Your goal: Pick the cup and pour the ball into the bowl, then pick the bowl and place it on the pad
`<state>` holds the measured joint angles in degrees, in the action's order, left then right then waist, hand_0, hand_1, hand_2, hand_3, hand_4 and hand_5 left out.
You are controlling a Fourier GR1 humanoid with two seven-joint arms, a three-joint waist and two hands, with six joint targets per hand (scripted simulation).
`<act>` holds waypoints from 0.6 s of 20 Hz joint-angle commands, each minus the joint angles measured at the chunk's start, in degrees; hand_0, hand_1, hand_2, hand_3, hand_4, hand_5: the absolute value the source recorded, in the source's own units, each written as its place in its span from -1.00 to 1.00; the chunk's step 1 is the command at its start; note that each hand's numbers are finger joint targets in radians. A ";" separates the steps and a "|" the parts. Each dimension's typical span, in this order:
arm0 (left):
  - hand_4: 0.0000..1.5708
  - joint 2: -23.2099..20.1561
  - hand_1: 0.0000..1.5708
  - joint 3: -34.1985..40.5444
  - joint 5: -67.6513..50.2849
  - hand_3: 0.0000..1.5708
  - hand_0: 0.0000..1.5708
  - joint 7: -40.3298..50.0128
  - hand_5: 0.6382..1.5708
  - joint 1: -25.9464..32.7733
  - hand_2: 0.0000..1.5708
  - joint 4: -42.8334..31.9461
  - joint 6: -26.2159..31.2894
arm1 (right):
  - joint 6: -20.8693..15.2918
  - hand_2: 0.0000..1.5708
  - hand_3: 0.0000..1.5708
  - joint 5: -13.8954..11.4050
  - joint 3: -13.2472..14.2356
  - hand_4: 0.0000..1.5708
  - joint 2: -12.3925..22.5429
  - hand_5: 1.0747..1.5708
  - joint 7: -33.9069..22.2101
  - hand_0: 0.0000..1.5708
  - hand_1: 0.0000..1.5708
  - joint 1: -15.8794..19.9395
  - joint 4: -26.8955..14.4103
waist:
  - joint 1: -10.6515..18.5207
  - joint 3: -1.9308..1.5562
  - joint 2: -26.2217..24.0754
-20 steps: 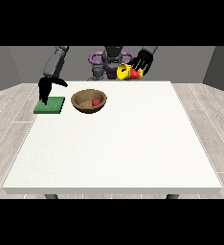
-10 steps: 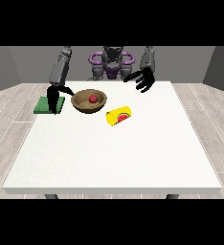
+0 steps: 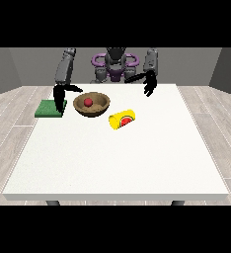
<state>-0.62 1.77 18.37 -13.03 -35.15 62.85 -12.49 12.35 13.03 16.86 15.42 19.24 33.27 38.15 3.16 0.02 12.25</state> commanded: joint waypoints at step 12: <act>-1.00 0.55 -1.00 -4.69 0.42 -1.00 -1.00 2.76 0.97 -1.65 -1.00 9.77 1.94 | 1.56 -1.00 -1.00 2.11 3.45 -0.81 -0.82 0.81 10.50 -1.00 -1.00 -0.33 -7.90 | 6.43 -0.12 7.54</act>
<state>-1.21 -1.16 18.07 -10.54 -36.68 70.72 -9.77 15.53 14.38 19.24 16.30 29.21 30.70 34.04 7.50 2.02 16.20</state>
